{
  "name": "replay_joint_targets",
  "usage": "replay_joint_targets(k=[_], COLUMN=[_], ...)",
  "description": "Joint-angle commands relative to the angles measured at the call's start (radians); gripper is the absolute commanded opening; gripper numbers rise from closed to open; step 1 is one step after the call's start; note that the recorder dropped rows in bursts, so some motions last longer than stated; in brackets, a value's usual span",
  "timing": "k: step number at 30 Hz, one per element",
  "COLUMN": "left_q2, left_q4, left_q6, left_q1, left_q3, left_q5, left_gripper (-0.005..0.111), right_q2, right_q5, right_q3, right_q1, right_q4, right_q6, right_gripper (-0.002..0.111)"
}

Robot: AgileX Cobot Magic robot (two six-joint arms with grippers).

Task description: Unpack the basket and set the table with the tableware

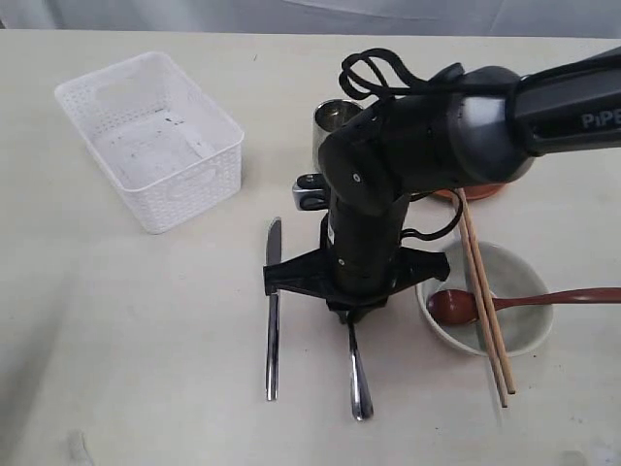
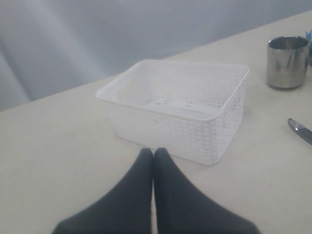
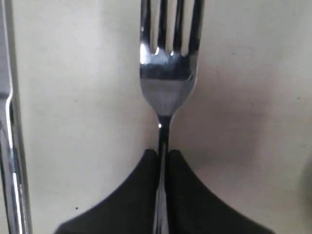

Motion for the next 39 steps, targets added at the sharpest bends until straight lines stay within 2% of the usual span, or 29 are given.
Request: replay_joint_targets(k=[1,4,15,17,22,24,31,36,39], left_q2=[0.000,0.000,0.000,0.000,0.000,0.000,0.000,0.000,0.000], left_q4=[-0.005,-0.005,-0.005,-0.005,-0.005,-0.005,-0.005,-0.005,-0.005], left_q6=[-0.004,-0.004,-0.004,-0.004,-0.004,-0.004,-0.004,-0.004,-0.004], left_q1=[-0.006,-0.006,-0.006,-0.006,-0.006,-0.006,-0.006,-0.006,-0.006], left_q3=[0.001,0.001,0.001,0.001,0.001,0.001,0.001,0.001,0.001], left_q5=[-0.002,-0.002,-0.002,-0.002,-0.002,-0.002,-0.002,-0.002,-0.002], left_gripper=[0.000,0.000,0.000,0.000,0.000,0.000,0.000,0.000,0.000], right_q2=[-0.004,-0.004,-0.004,-0.004,-0.010,-0.020,-0.107,-0.083,-0.015], right_q5=[-0.075,-0.127,-0.128,-0.128,-0.108,-0.077,-0.033,0.016,0.082], right_q3=[0.005,0.005,0.005,0.005,0.005,0.005,-0.068,-0.139,-0.151], right_q1=[0.000,0.000,-0.004,-0.004,-0.004,-0.004,0.001,0.099,0.136], right_q4=[-0.003,0.015,0.023,0.039,0.043,0.041,0.030,0.038,0.038], right_q6=[-0.002,-0.002,0.010,0.002,0.002,0.002,-0.002,-0.009,-0.009], right_gripper=[0.000,0.000,0.001,0.010,0.050,0.056,0.056,0.055,0.052])
